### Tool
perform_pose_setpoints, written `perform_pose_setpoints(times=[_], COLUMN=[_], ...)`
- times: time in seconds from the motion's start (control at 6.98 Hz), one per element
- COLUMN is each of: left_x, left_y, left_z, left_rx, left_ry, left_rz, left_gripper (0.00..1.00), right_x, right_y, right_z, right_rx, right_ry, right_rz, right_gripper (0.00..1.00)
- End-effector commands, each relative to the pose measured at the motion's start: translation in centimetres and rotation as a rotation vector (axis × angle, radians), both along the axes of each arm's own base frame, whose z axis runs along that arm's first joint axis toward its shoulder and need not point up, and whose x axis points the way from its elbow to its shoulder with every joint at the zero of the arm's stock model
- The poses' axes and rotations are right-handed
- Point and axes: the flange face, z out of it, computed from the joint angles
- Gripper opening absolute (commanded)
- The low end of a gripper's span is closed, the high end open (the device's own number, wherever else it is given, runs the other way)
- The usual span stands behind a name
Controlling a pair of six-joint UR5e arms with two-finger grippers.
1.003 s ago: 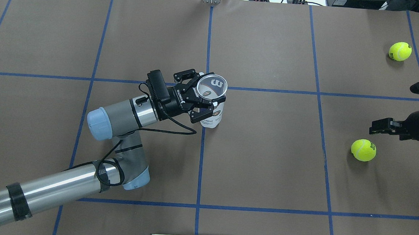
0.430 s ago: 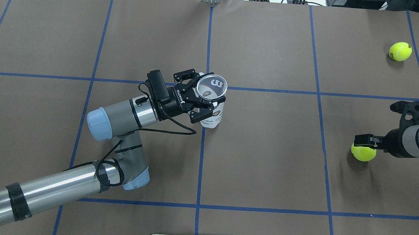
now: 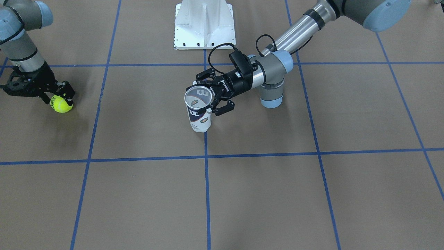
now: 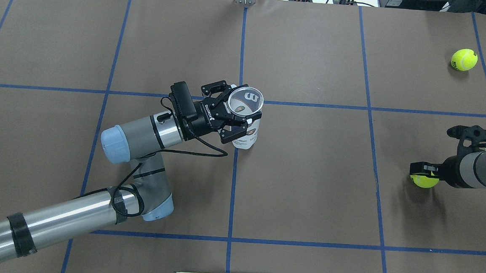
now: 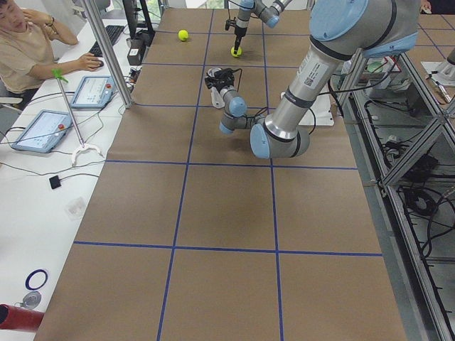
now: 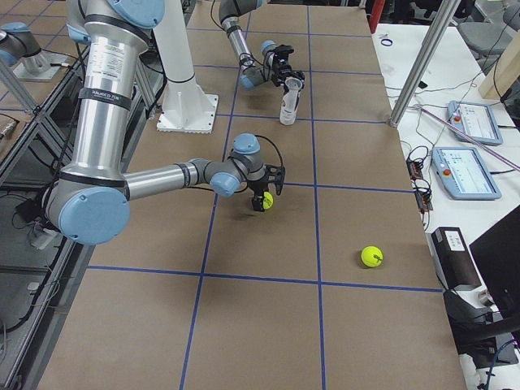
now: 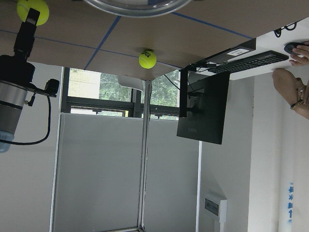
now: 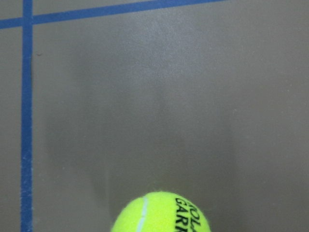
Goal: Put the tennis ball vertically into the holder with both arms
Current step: 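Reach the right gripper to the nearer yellow tennis ball while left holds can, then close the right gripper on the tennis ball and lift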
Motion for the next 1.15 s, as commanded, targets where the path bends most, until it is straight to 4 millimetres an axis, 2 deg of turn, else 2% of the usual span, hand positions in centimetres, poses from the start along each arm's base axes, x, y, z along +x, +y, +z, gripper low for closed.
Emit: perform_pose_setpoints(times=[0.0,0.14,0.29,0.43,0.57,0.86,1.0], left_x=[0.0,0.0,0.0,0.0,0.0,0.0,0.0], left_y=[-0.1,0.0,0.0,0.0,0.0,0.0,0.0], left_z=[0.0,0.0,0.0,0.0,0.0,0.0,-0.1], left_rx=[-0.001,0.0,0.0,0.0,0.0,0.0,0.0], left_ry=[-0.001,0.001,0.001,0.001,0.001,0.001,0.001], left_rz=[-0.001,0.001,0.001,0.001,0.001,0.001,0.001], left_gripper=[0.77,0.77,0.77,0.77,0.77,0.77,0.77], right_x=[-0.2,-0.2,0.7,2.2,2.8,0.5,-1.4], right_y=[0.0,0.1,-0.2,-2.0,-5.2,-8.6,-9.9], right_z=[-0.5,-2.0,-4.0,-6.7,-10.9,-22.8,-29.0], right_rx=[0.001,0.005,-0.007,-0.017,-0.048,-0.1,-0.163], right_ry=[-0.014,-0.036,-0.091,-0.167,-0.196,-0.162,-0.168], right_rz=[-0.003,-0.011,-0.023,-0.016,0.006,0.023,0.073], right_gripper=[0.0,0.0,0.0,0.0,0.0,0.0,0.0])
